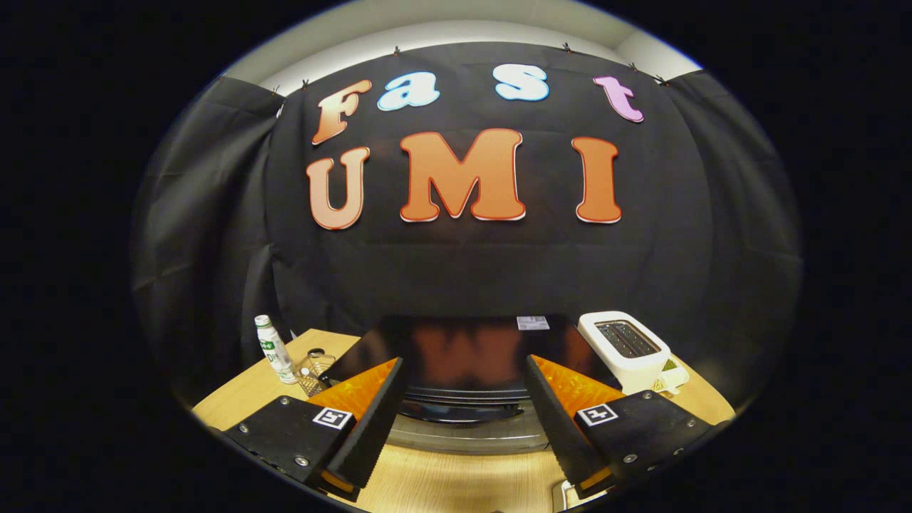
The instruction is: Open the toaster oven, put the food inside, and close the toaster oven door.
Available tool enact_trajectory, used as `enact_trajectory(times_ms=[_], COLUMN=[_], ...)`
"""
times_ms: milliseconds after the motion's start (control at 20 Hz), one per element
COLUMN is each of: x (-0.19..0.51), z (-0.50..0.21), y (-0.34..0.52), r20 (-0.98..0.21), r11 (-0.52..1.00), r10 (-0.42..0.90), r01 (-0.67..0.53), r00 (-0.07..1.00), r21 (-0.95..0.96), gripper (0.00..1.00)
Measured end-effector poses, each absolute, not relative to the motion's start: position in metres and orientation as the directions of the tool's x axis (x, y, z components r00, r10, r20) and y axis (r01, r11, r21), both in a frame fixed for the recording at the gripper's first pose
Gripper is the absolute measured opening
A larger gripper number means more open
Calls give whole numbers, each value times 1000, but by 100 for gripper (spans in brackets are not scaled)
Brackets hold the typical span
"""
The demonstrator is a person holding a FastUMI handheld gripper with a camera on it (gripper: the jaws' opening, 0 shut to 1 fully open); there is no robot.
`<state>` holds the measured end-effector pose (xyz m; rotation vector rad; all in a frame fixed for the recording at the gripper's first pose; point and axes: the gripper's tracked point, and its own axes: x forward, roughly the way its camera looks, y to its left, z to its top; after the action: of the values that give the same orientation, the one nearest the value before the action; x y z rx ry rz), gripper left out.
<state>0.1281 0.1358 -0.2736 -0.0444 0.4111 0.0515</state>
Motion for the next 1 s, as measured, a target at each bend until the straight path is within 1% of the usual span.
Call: enact_trajectory(times_ms=[150,300,450,550,600,800,1000], x=[131,130,131,128,126,99,72], z=[-299,-311,-314,-316,-317,-317,-319], y=[138,139,141,145,147,149,150], r20=[-442,-463,-471,-487,-500,-556,-594], r11=[997,996,998,999,999,999,998], r10=[11,-13,-19,-15,-11,11,38], r01=[-42,-30,-15,-4,-9,-34,-60], r00=[897,886,882,873,866,831,804], r21=[-62,-87,-67,-37,-39,-31,-17], gripper=[99,99,98,95,90,82,81])
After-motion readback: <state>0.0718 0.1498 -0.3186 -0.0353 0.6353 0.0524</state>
